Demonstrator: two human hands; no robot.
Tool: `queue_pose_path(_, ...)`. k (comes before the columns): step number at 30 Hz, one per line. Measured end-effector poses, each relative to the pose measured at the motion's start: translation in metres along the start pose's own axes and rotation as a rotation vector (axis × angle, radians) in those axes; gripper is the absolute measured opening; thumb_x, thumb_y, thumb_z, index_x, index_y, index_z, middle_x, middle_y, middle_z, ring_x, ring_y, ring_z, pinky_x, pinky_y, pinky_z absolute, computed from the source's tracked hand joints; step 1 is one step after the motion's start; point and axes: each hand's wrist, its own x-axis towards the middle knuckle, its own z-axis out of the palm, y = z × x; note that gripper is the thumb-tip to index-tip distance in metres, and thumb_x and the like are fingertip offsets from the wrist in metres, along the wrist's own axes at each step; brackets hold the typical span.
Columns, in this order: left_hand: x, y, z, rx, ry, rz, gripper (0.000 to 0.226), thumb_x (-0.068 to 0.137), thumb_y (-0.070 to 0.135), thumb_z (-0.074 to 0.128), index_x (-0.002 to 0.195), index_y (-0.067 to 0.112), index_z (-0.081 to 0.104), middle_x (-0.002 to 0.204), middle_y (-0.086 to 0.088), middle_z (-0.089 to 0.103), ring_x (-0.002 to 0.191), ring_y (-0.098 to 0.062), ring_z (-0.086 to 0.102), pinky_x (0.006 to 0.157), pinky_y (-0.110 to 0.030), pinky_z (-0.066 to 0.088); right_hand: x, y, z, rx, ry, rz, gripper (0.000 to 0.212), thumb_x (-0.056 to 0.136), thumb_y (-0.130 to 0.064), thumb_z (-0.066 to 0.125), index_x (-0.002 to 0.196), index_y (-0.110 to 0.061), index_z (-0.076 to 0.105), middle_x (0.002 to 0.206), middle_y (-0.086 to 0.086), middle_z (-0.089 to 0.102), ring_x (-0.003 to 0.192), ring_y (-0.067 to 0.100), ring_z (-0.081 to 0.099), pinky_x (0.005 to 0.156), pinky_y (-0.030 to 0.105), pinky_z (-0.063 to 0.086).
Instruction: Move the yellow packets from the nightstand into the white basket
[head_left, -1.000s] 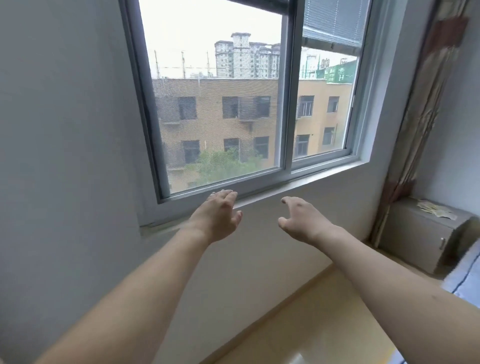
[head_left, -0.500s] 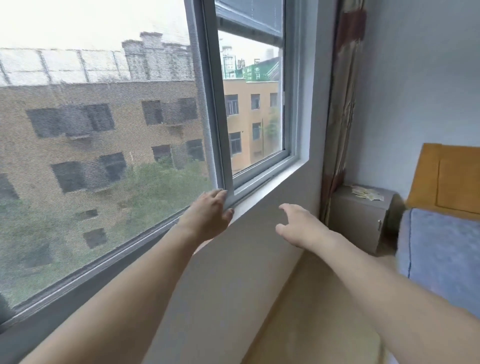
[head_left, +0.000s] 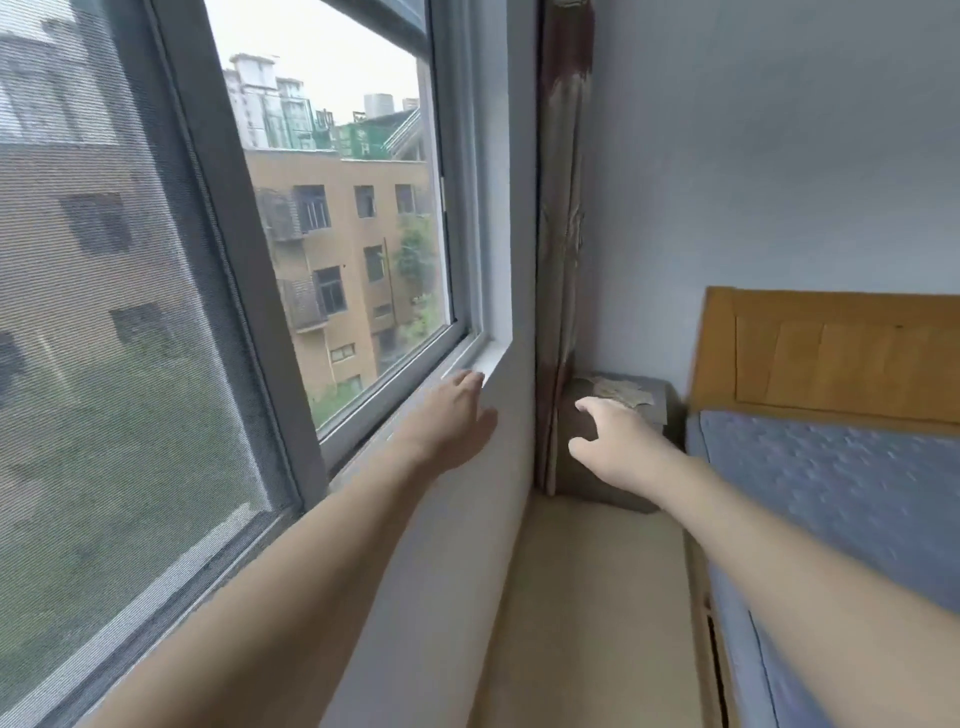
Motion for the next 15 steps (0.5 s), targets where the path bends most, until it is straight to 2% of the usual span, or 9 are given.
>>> queue_pose_path(3,0.063,0.002,0.045,-0.039,-0.066,0.073,0.046,0.095,0.030,0.050,0.134,0.006,0.047,0.141,-0.007,0.047,0.128,-0.029,0.045,0.100,-0.034,0.039,0.043,0.033,0.000,-0.027,-0.006,0.059,0.058,0.093,-0.023,0.048,0.149,-0.015,0.032,0.155,0.003,0.030,0.142,0.022,0.028,0.112,0.034,0.031)
queue_pose_path(6,0.129,0.013,0.088,-0.059,-0.092,0.139,0.048,0.096,0.032,0.049,0.137,0.007,0.045,0.144,-0.005,0.045,0.133,-0.025,0.041,0.105,-0.033,0.036,0.093,0.078,-0.006,-0.042,0.007,0.138,0.058,0.093,-0.025,0.048,0.148,-0.016,0.032,0.154,0.002,0.031,0.138,0.021,0.035,0.109,0.036,0.035)
queue_pose_path(10,0.225,0.032,0.138,-0.079,-0.110,0.193,0.043,0.097,0.032,0.046,0.134,0.010,0.046,0.141,-0.001,0.046,0.131,-0.024,0.042,0.101,-0.033,0.037,0.173,0.140,-0.023,-0.057,0.058,0.210,0.058,0.092,-0.025,0.047,0.148,-0.016,0.033,0.154,0.002,0.032,0.137,0.023,0.037,0.107,0.035,0.036)
queue_pose_path(15,0.352,0.051,0.173,-0.045,-0.131,0.224,0.047,0.098,0.033,0.044,0.141,0.013,0.042,0.148,0.003,0.040,0.136,-0.020,0.035,0.102,-0.033,0.037,0.274,0.208,-0.060,-0.042,0.092,0.264,0.055,0.093,-0.025,0.049,0.145,-0.015,0.036,0.151,0.005,0.037,0.134,0.024,0.040,0.103,0.034,0.038)
